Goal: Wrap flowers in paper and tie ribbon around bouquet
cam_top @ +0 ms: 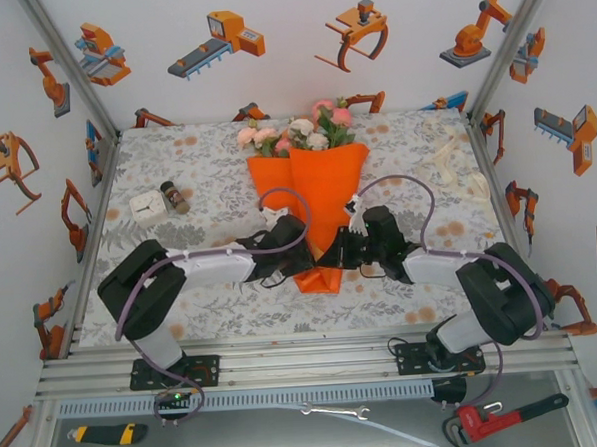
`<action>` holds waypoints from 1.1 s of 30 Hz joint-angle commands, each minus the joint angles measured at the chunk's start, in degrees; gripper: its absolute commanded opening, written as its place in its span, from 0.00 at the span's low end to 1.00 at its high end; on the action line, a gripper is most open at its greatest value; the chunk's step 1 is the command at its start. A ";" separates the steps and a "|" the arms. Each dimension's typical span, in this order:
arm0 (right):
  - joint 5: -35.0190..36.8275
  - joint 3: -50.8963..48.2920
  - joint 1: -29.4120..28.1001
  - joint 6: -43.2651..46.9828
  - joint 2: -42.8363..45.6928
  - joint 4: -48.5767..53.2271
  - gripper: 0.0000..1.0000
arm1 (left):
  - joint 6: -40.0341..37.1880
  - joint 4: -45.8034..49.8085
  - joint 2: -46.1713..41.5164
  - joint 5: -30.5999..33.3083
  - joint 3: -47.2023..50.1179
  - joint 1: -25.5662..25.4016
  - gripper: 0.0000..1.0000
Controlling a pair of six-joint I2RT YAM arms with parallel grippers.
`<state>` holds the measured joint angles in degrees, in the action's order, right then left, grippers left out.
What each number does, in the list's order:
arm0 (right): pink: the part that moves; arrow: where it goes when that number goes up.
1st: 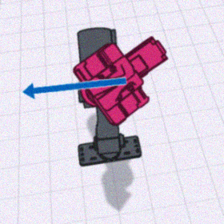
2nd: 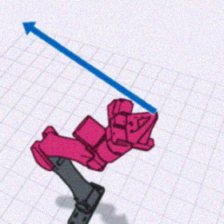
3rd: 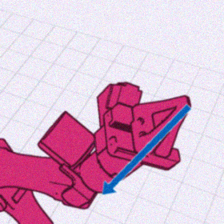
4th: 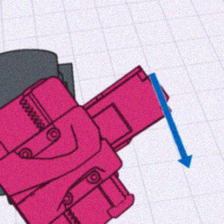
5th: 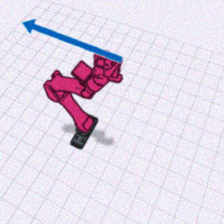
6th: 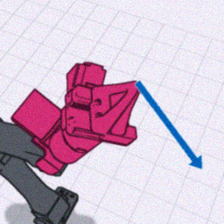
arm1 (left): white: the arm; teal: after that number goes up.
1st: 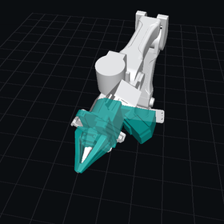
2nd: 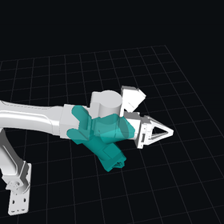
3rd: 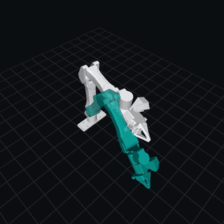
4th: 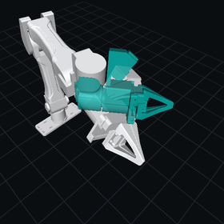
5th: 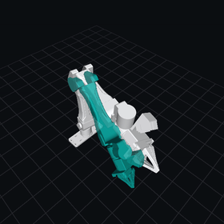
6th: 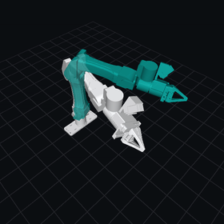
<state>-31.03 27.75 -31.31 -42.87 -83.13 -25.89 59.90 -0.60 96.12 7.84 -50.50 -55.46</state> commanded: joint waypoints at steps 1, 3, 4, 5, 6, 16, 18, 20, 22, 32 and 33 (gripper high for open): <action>0.44 -0.72 0.02 2.65 -0.27 0.43 0.09 | 2.69 4.13 -5.19 0.61 0.71 0.40 0.40; 0.66 -0.51 0.02 3.56 -0.55 1.31 0.08 | 2.69 5.78 -7.18 0.83 1.00 0.68 0.40; 0.80 -0.32 0.02 3.98 -0.62 1.94 0.08 | 2.76 6.64 -8.08 1.08 1.30 0.92 0.40; 0.88 -0.14 0.03 4.39 -0.71 2.59 0.07 | 2.98 7.62 -9.06 1.28 1.60 1.43 0.40; 0.97 0.14 0.02 4.70 -0.76 3.38 0.07 | 3.23 8.78 -9.96 1.55 1.85 2.18 0.40; -3.10 0.73 -0.29 4.82 1.15 2.82 0.08 | 2.07 3.72 -7.06 1.11 4.16 12.32 0.41; -3.55 0.79 -0.42 4.91 1.35 2.69 0.08 | 2.36 -0.69 -3.83 -2.60 4.14 13.32 0.41; -3.73 0.89 -0.51 4.87 1.56 2.77 0.08 | 3.28 -2.58 -1.66 -4.07 3.98 13.43 0.40; -3.80 1.17 -0.73 4.86 2.10 3.10 0.08 | 4.03 -4.74 -0.55 -4.97 4.58 13.34 0.38; -2.46 6.00 -2.49 4.40 2.72 3.63 0.08 | 3.72 -6.08 0.91 -5.85 4.62 12.14 0.35; -2.44 6.39 -2.77 4.49 2.03 3.59 0.08 | 3.80 -6.10 1.03 -5.82 4.54 12.04 0.35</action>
<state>-33.58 31.66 -32.99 -39.11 -80.93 -21.85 63.16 -6.59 96.20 2.90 -46.30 -42.85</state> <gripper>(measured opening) 0.076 0.349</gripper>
